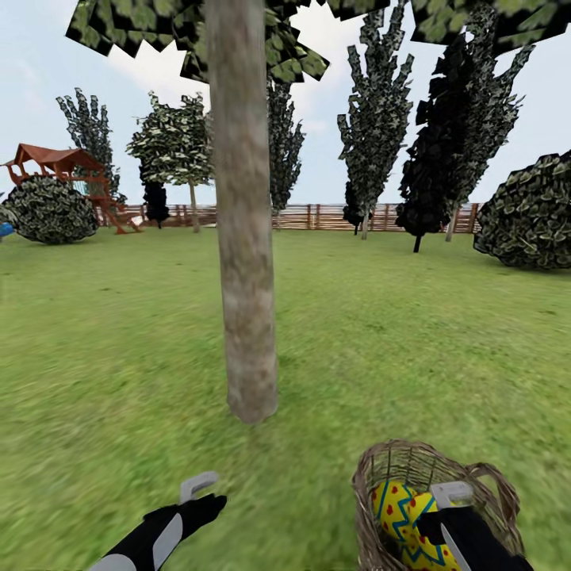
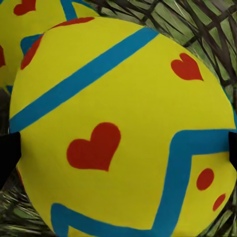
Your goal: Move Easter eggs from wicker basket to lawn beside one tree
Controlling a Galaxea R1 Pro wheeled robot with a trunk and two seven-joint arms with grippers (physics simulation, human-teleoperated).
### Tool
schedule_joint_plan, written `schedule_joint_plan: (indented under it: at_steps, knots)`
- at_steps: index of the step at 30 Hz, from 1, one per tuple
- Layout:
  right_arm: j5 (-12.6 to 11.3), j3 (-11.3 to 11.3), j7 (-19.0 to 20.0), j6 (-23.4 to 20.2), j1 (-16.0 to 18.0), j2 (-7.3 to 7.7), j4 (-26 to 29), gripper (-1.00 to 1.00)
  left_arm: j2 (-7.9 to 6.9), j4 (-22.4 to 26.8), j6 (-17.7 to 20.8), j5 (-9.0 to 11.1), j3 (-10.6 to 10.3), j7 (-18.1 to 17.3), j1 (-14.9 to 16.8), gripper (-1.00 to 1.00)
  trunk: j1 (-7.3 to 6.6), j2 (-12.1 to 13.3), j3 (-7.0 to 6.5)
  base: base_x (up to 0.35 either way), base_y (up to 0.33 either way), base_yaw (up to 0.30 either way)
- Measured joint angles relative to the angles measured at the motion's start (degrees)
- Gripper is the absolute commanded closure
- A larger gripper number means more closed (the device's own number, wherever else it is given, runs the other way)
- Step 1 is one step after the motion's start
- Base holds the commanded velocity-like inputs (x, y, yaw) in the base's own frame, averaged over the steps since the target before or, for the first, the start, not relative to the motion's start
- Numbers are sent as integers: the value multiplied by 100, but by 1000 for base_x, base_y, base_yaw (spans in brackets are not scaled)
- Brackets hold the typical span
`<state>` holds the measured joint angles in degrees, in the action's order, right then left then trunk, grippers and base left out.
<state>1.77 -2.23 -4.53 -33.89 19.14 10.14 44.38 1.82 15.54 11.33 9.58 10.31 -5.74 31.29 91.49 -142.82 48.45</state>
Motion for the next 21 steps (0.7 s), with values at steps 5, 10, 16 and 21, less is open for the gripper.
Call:
schedule_joint_plan:
  at_steps: [5, 10, 16, 21]
  knots:
    - [-1, 7, 2, -2, 0, 13, 3, 100, 8, 0, 0, -3, -2, 11, 0, -100, -111, 199, -90, -89, 205, 0]
    - [1, 8, -1, -4, 0, 18, 11, 100, 8, -1, 0, 0, -6, 4, -1, -100, -221, 401, -180, -2, 9, 0]
    - [8, 8, -4, -3, 1, 17, 18, 100, 23, 1, 1, 2, -6, 12, -2, -100, -353, 642, -301, 0, 0, 155]
    - [0, 16, -1, -4, 0, 22, 33, 100, 34, -1, 0, 1, -7, 28, -1, -100, -463, 842, -392, 0, 0, 20]
